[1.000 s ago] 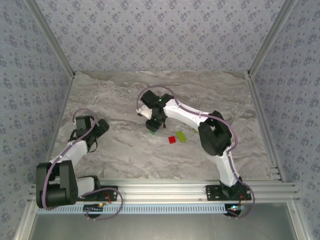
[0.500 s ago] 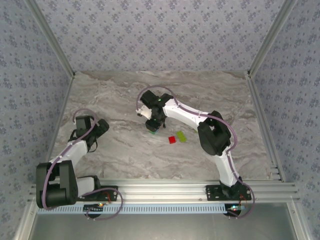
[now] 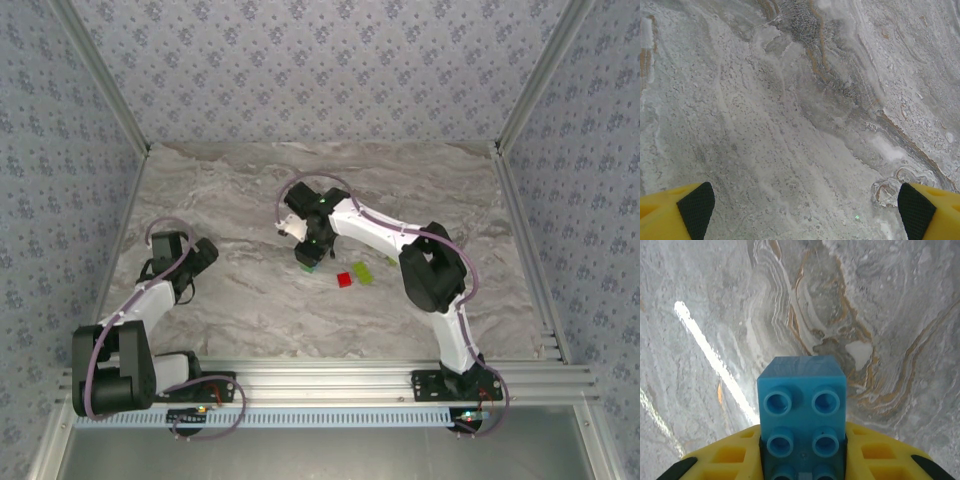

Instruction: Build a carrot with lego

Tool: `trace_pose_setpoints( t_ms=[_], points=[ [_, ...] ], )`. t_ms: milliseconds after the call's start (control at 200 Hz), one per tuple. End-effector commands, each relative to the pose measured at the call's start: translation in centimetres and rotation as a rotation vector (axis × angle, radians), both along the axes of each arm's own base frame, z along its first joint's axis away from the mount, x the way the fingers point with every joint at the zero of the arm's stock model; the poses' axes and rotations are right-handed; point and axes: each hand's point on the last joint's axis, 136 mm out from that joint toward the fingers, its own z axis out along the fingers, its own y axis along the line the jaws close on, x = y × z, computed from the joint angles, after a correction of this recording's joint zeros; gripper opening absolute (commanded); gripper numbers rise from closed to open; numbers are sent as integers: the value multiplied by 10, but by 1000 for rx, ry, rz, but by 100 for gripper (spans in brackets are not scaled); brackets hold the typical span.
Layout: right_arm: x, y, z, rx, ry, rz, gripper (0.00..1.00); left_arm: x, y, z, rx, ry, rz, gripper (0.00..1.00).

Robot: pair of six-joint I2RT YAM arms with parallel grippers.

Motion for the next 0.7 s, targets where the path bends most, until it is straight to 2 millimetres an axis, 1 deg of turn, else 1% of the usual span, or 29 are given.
trace_pose_setpoints(
  t_ms=[0,125,270,380,435,545,695],
  points=[
    [-27,-27,2,-111,103,-22,25,12,2,14,7,-40,-8,97],
    [-23,-23,17,-93,67,-35,25,12,2,15,7,-42,-8,97],
    [-18,-18,19,-80,28,-56,26,12,3,15,8,-42,-7,97],
    [-10,-16,18,-63,-21,-105,26,12,2,15,7,-42,-8,97],
    [-4,-13,21,-34,-51,-136,26,12,3,15,7,-42,-7,97],
    [7,-9,34,37,-120,-186,26,12,3,15,7,-41,-7,97],
    [13,-8,52,104,-170,-220,26,12,2,15,6,-41,-8,97]
  ],
)
